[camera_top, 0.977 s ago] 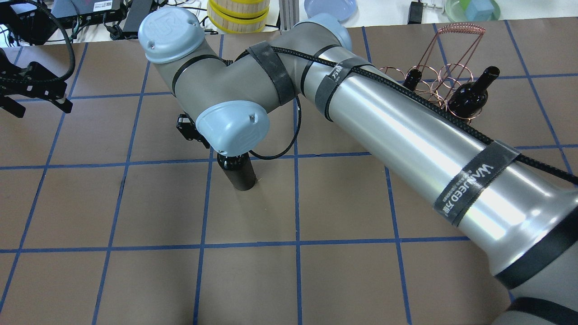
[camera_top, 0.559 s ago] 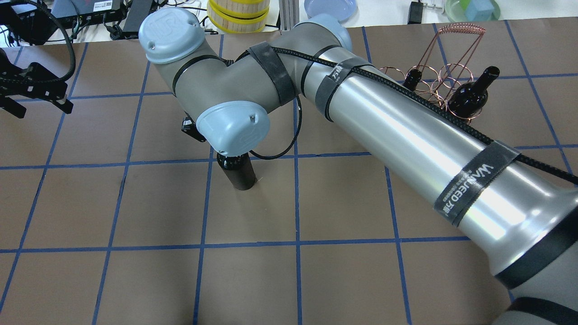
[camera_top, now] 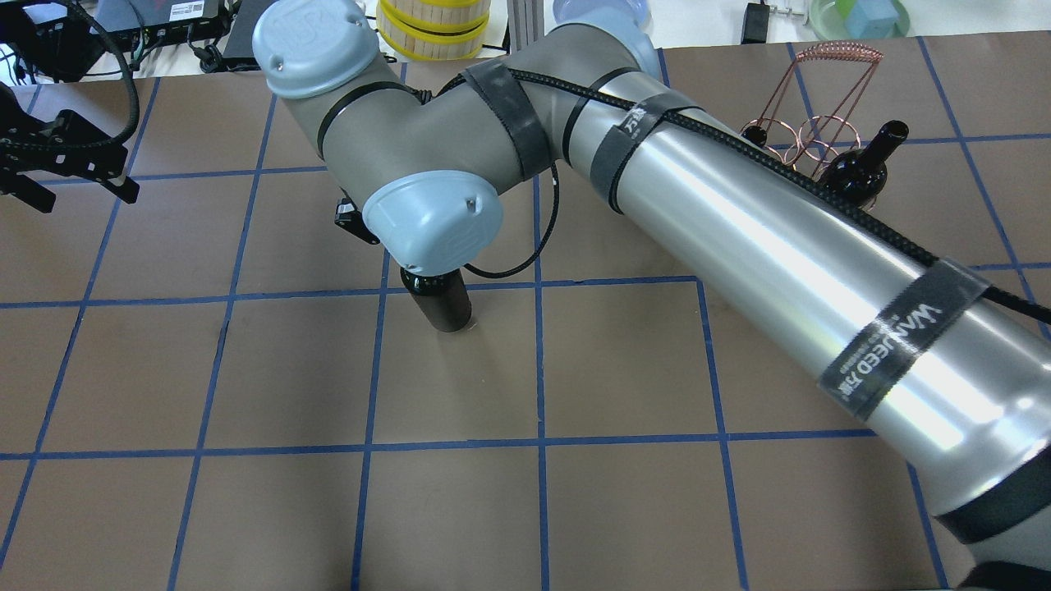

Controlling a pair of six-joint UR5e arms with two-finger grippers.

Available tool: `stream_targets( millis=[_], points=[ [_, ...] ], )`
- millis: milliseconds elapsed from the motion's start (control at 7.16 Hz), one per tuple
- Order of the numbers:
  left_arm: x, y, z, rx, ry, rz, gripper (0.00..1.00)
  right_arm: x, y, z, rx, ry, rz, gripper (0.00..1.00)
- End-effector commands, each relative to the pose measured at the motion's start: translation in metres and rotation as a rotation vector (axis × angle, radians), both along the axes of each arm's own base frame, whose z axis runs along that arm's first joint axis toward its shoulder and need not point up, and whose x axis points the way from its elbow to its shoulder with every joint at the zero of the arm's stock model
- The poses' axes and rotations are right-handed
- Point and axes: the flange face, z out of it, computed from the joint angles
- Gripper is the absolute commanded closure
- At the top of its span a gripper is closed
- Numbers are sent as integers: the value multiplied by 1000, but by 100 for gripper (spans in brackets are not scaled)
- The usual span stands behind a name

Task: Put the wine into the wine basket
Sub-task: 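Lift the bottle and carry it to the copper wire rack with the right gripper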

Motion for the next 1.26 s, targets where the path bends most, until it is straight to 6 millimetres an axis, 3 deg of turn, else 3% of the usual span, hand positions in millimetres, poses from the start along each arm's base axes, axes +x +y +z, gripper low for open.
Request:
stream_targets(
  millis=[0,279,559,698,1117],
  points=[
    [-2,1,0,0,3,4,0,-74,-4,72,-18,13,27,83],
    [-3,2,1,-3,2,4,0,-174,-18,118,14,48,88,83],
    [-4,3,2,-4,0,1,0,-275,-31,146,42,65,123,83],
    [-4,1,-2,2,4,1,0,-315,-32,157,49,100,185,83],
    [-46,-1,2,0,-1,51,0,-402,-51,161,57,115,229,83]
  ],
)
